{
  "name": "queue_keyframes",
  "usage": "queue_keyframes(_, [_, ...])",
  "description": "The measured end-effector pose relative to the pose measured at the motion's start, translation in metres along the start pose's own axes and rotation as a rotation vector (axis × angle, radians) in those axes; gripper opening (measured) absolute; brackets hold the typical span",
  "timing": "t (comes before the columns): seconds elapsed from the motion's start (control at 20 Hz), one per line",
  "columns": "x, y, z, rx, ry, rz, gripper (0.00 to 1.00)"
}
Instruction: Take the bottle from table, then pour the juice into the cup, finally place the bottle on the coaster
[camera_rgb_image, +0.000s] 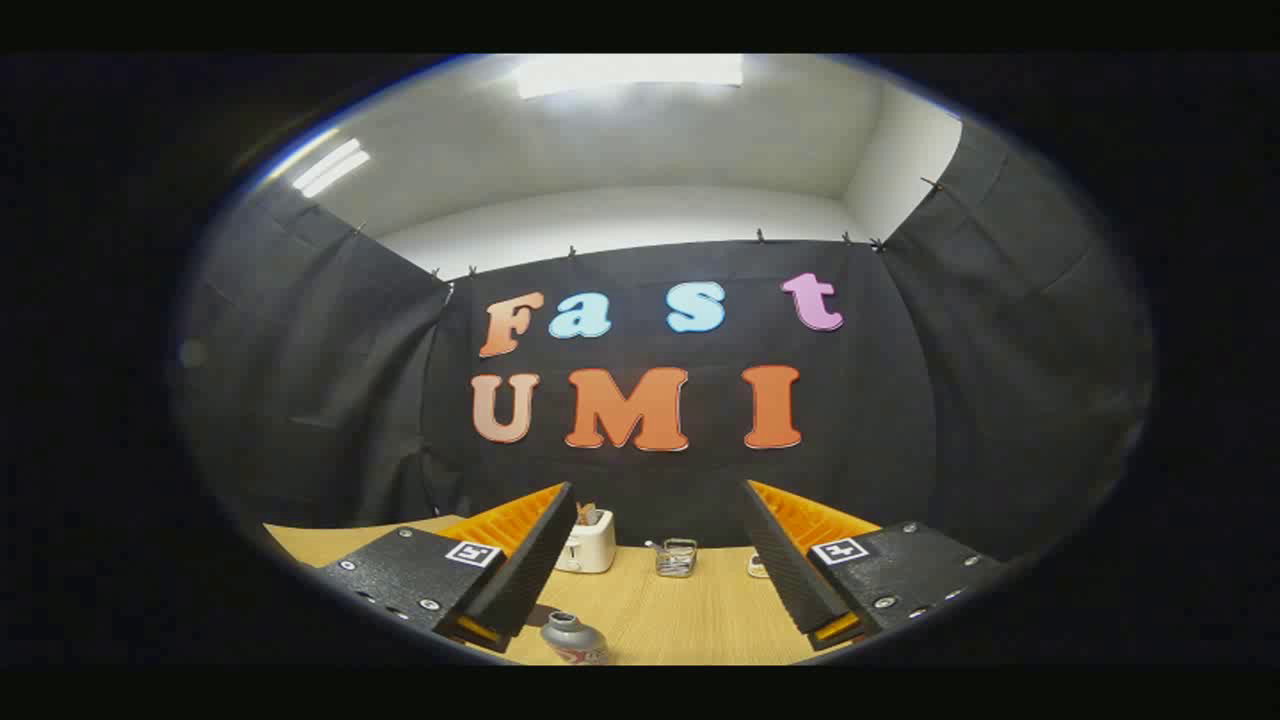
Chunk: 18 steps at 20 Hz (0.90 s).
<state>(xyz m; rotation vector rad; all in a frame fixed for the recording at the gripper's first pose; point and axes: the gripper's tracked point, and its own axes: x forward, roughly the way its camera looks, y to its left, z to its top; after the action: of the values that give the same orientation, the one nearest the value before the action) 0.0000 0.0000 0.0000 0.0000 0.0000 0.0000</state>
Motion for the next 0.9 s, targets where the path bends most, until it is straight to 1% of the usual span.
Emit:
queue_keyframes(0.25, [-0.0005, 0.0063, 0.0005, 0.003, -0.002, 0.014, 0.97])
queue_keyframes(0.9, [0.0043, 0.0116, -0.0051, 0.001, 0.013, 0.017, 0.97])
